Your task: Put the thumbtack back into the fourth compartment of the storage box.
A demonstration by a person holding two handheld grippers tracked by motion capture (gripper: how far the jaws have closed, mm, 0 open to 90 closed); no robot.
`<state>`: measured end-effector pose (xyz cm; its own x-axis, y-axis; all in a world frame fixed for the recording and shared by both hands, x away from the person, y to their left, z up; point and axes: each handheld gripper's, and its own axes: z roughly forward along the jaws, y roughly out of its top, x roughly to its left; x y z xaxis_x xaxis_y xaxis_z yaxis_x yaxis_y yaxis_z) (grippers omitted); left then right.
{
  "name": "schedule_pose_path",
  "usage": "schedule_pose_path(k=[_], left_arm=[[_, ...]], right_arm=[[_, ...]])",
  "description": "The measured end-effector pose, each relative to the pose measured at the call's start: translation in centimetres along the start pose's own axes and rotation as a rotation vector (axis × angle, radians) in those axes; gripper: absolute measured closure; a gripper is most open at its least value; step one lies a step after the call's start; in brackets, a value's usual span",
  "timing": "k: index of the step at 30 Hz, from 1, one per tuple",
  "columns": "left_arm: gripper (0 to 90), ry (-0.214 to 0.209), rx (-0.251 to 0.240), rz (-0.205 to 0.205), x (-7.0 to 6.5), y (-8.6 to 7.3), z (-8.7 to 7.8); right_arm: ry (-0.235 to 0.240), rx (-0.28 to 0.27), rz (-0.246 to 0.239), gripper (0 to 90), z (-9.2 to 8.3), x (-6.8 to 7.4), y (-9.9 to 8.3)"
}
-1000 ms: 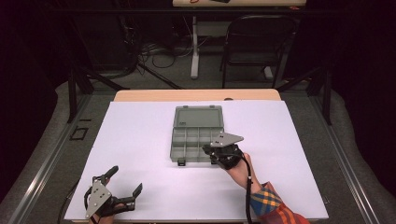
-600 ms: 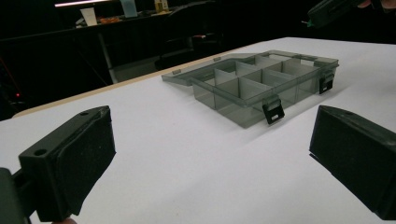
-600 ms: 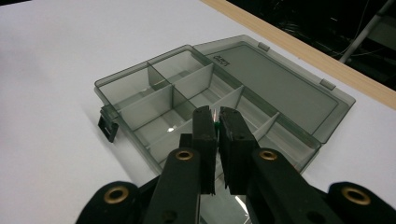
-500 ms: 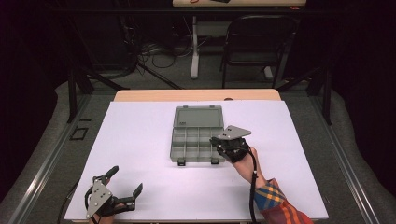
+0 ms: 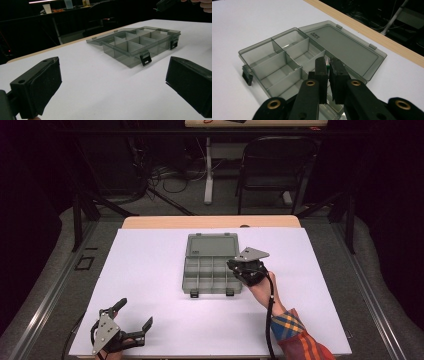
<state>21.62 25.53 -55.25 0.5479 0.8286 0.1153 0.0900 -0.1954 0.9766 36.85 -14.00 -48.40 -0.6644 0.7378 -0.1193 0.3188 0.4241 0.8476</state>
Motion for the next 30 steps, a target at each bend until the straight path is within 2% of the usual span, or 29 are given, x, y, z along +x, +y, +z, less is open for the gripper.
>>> schedule_pose_path(k=[9, 24, 30], left_arm=[[0.3, -0.001, 0.003, 0.001, 0.0, 0.0, 0.0], [0.2, 0.001, 0.004, -0.004, 0.0, -0.1, 0.0], [0.3, 0.002, 0.003, -0.001, 0.0, 0.0, -0.1]], right_arm=[[-0.016, 0.041, 0.03, 85.1, 1.3, -1.4, -0.6], [-0.045, 0.134, 0.064, 84.2, 3.8, -2.8, -1.8], [-0.049, 0.16, 0.076, 73.9, 4.5, -2.9, -2.2]])
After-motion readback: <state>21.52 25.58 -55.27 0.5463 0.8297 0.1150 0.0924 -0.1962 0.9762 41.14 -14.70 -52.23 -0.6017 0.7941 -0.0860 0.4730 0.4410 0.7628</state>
